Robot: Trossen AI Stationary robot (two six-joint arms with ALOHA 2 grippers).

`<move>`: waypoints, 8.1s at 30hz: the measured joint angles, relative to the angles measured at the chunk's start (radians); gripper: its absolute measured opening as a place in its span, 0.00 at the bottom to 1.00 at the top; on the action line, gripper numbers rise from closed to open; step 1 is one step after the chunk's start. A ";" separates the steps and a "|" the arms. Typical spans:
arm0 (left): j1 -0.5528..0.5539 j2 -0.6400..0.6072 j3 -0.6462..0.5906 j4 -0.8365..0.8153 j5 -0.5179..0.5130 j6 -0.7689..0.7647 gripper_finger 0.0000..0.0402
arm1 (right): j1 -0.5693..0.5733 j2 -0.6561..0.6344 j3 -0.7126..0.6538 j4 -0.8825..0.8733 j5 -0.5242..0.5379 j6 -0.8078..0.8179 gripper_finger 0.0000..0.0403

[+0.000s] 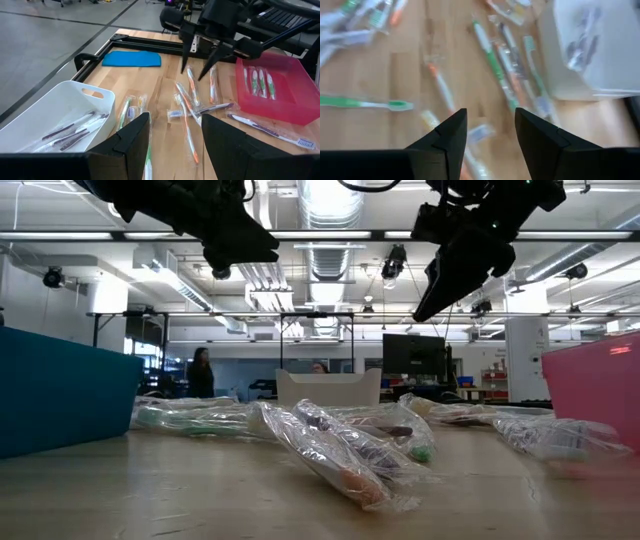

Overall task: Pick & Place Toothbrushes
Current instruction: Put the violet toothbrush into the white bin, then put the orange toothbrush into the blue bin

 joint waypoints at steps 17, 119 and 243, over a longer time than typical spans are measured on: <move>0.000 0.000 0.000 0.000 0.000 0.000 0.46 | 0.103 0.002 0.000 -0.209 -0.083 0.510 0.33; 0.000 0.000 0.000 0.000 0.000 0.000 0.46 | -0.042 0.423 0.258 -0.312 -0.898 0.264 0.05; 0.000 0.000 0.000 0.000 0.000 0.000 0.46 | -0.487 0.619 0.757 -0.291 -0.251 -0.209 0.44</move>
